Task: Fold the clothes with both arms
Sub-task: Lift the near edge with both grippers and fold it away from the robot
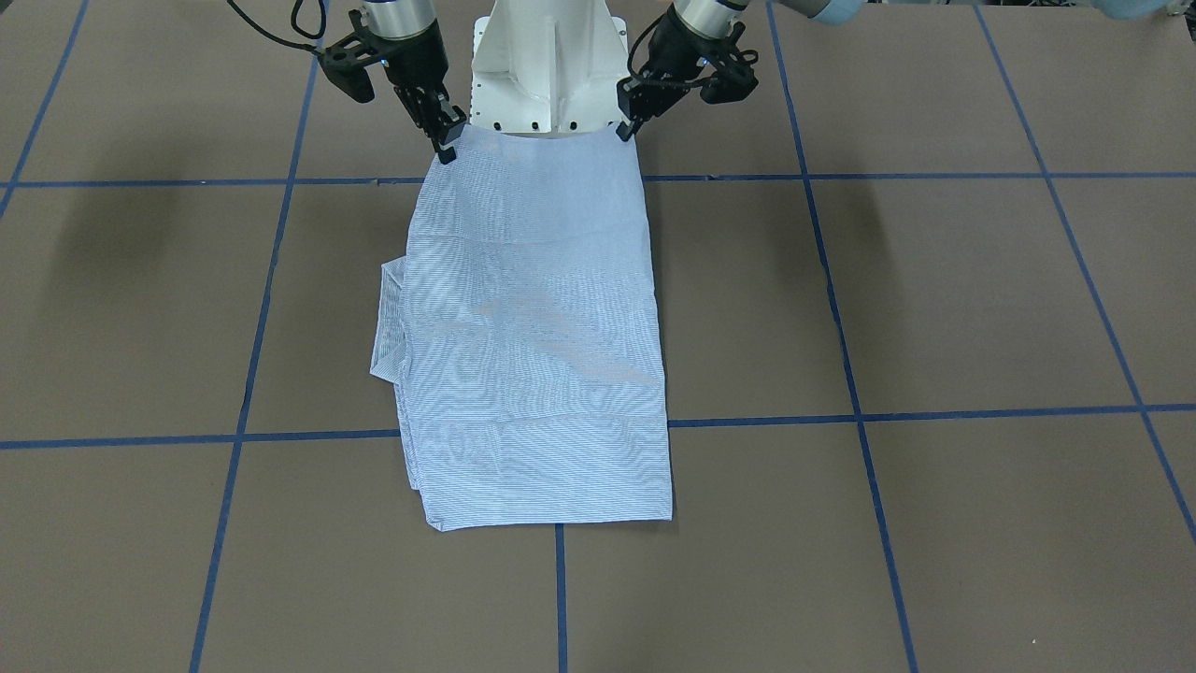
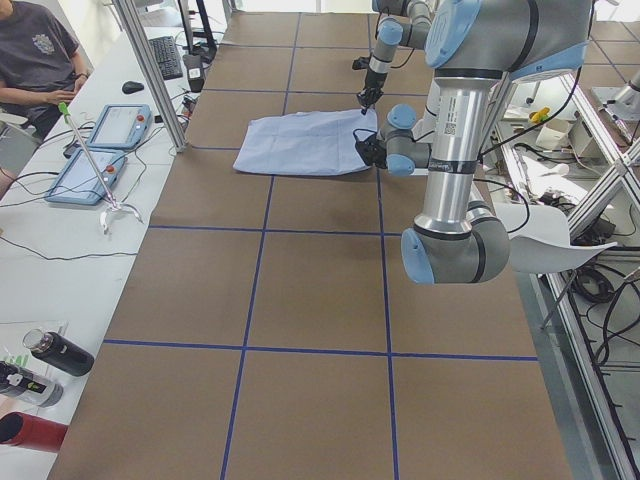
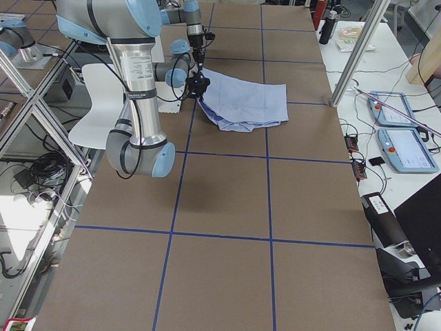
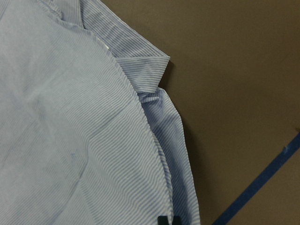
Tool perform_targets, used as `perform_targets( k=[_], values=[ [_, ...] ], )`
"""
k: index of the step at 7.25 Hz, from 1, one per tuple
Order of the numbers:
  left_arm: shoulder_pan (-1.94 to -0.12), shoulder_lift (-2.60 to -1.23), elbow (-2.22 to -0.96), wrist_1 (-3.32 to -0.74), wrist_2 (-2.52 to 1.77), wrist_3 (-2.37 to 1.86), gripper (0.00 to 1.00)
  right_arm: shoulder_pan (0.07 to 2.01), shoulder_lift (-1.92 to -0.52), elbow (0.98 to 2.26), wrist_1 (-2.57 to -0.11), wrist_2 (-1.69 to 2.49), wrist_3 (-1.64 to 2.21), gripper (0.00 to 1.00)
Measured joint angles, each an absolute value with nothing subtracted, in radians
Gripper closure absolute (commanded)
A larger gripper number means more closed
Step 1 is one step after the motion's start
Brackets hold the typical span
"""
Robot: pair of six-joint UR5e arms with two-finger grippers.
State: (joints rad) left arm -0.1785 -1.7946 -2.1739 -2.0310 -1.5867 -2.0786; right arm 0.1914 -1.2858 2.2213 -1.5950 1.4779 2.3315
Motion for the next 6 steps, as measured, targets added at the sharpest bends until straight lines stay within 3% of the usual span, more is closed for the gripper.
perform_targets(
  k=[2, 6],
  values=[
    [-0.348, -1.845, -2.207, -1.989, -1.714, -2.049, 1.0, 0.327, -1.254, 2.239, -1.603, 1.545, 2.287, 1.0],
    [-0.651, -2.053, -1.897, -1.997, -1.871, -1.914, 1.0, 0.646, -0.995, 1.919, -1.595, 1.781, 2.087, 1.0]
  ],
)
